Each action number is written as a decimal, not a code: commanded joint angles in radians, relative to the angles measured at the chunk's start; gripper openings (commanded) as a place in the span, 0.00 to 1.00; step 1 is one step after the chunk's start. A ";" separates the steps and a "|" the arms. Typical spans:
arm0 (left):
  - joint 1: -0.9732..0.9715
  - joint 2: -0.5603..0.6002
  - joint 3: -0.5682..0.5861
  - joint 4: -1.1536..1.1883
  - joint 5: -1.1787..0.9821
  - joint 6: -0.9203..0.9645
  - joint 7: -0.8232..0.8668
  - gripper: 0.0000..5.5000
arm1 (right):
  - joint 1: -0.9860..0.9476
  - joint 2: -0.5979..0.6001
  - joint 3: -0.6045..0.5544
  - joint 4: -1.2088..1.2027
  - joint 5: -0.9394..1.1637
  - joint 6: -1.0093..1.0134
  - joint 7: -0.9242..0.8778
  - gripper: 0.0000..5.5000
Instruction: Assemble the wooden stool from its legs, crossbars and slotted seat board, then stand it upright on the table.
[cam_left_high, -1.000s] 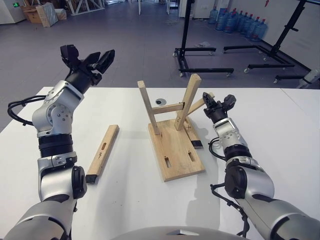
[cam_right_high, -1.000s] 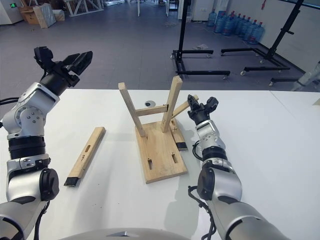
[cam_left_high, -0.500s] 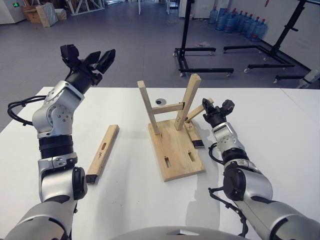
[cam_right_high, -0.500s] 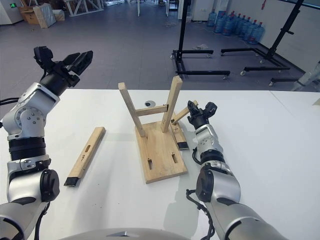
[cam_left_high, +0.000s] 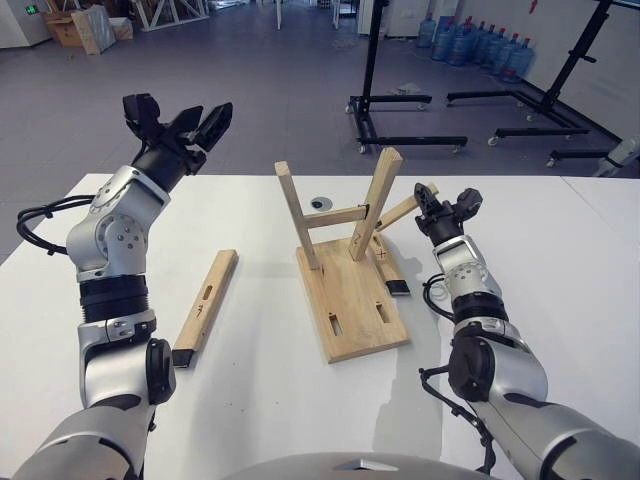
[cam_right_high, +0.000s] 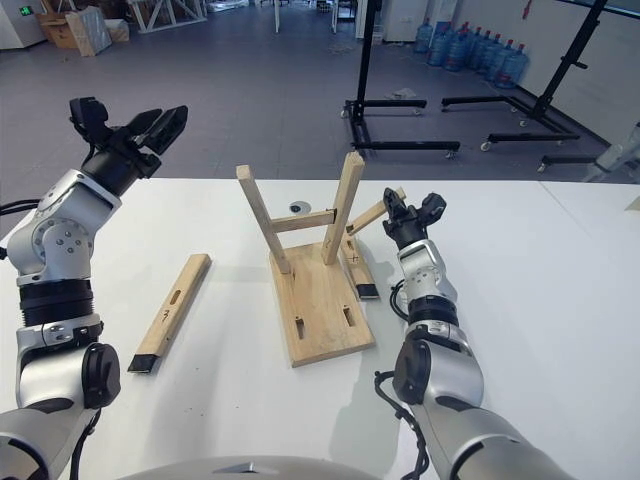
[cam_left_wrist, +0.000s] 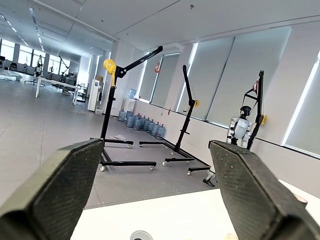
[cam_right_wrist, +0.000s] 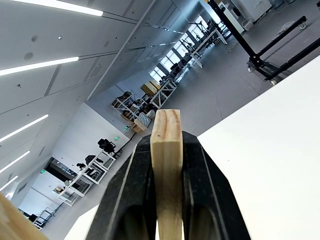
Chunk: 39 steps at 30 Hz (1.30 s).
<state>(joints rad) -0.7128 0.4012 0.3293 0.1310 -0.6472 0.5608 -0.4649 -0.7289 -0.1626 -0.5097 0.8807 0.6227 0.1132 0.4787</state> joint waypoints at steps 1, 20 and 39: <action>0.018 -0.005 -0.006 -0.013 0.008 0.001 0.010 0.70 | 0.037 0.000 0.008 0.003 -0.023 -0.003 -0.016 0.07; 0.024 -0.013 -0.026 -0.023 0.016 -0.005 0.011 0.70 | -0.007 -0.006 0.036 0.116 -0.083 -0.062 -0.025 0.07; 0.074 -0.032 -0.042 -0.107 0.042 -0.019 0.041 0.70 | 0.206 -0.054 0.361 0.004 -0.464 -0.242 -0.112 0.07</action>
<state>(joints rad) -0.6558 0.3720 0.2908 0.0423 -0.6142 0.5470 -0.4305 -0.6355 -0.2079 -0.1915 0.8385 0.2323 -0.1510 0.3955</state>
